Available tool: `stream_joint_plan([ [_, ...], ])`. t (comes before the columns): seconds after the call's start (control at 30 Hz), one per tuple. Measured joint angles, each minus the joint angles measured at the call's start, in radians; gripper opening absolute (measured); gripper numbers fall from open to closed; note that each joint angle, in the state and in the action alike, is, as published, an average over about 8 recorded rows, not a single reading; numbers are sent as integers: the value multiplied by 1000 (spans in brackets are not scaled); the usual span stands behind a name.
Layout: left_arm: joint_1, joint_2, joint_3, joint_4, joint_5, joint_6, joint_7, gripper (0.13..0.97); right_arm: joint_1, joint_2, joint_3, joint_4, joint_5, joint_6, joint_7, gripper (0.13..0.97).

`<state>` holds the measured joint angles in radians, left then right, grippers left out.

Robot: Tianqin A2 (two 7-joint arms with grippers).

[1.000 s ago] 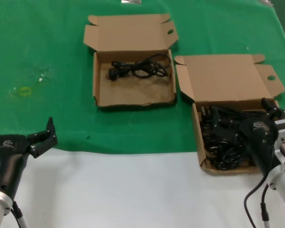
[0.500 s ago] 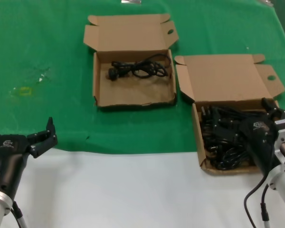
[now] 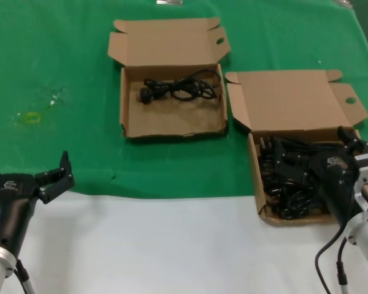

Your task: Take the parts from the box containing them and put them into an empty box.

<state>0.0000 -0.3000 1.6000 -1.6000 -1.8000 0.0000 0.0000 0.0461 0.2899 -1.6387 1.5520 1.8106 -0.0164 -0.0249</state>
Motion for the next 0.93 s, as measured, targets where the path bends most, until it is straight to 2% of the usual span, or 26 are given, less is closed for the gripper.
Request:
stream_joint_plan([
  [0.93, 0, 0, 0, 0, 0, 0, 0, 966, 0, 0, 0, 0, 0, 0, 0, 966],
])
